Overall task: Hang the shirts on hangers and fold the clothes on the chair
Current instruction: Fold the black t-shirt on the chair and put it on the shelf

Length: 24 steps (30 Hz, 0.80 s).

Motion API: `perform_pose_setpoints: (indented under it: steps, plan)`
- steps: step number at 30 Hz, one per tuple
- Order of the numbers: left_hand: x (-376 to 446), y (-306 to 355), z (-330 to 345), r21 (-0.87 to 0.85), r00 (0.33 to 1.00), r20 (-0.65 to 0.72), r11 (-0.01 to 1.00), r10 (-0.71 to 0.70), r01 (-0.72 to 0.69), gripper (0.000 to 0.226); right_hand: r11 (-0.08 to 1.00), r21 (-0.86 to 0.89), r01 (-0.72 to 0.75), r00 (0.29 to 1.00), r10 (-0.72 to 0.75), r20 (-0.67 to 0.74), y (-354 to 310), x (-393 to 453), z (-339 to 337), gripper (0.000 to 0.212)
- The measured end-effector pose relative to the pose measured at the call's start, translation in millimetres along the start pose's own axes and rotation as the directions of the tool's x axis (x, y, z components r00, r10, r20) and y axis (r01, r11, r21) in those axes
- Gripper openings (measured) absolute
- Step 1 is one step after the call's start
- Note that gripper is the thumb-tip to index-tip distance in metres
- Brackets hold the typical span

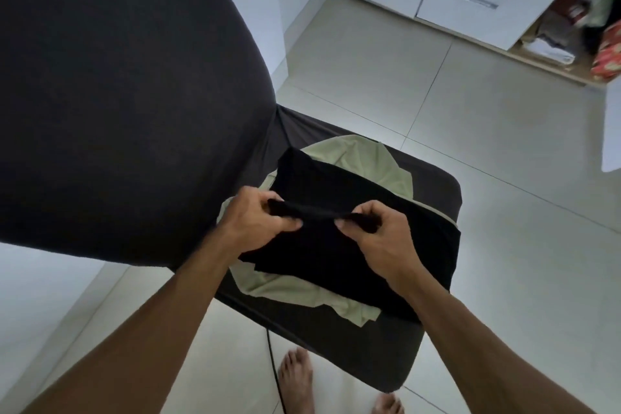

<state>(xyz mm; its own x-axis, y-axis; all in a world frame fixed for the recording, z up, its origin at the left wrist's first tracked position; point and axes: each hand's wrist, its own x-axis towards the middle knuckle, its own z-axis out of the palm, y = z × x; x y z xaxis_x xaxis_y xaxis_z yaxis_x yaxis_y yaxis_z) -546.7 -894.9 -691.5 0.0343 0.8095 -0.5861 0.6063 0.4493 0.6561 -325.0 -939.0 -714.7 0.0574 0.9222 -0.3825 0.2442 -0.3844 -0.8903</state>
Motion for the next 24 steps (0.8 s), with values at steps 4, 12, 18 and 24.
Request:
perform_pose_setpoints:
  steps: [4, 12, 18, 24]
  plan:
    - [32, 6, -1, -0.326, 0.994, 0.061, 0.94, -0.086, 0.102, 0.019, 0.98, 0.017, -0.2, 0.98, 0.199, 0.015, 6, 21, -10, 0.021]
    - [49, -1, 24, -0.089, 0.985, -0.175, 0.996, -0.003, -0.012, 0.018, 0.966, -0.132, -0.223, 0.952, 0.187, -0.241, 20, 40, -16, 0.023]
    - [54, -8, 35, 0.145, 0.967, -0.201, 0.981, 0.156, -0.128, 0.045, 0.869, -0.39, -0.305, 0.936, 0.199, -0.29, 25, 40, -10, 0.023]
    - [45, -12, 42, 0.385, 0.899, -0.331, 0.911, 0.288, -0.15, 0.054, 0.795, -0.544, -0.269, 0.937, 0.086, -0.338, 21, 26, -12, 0.019]
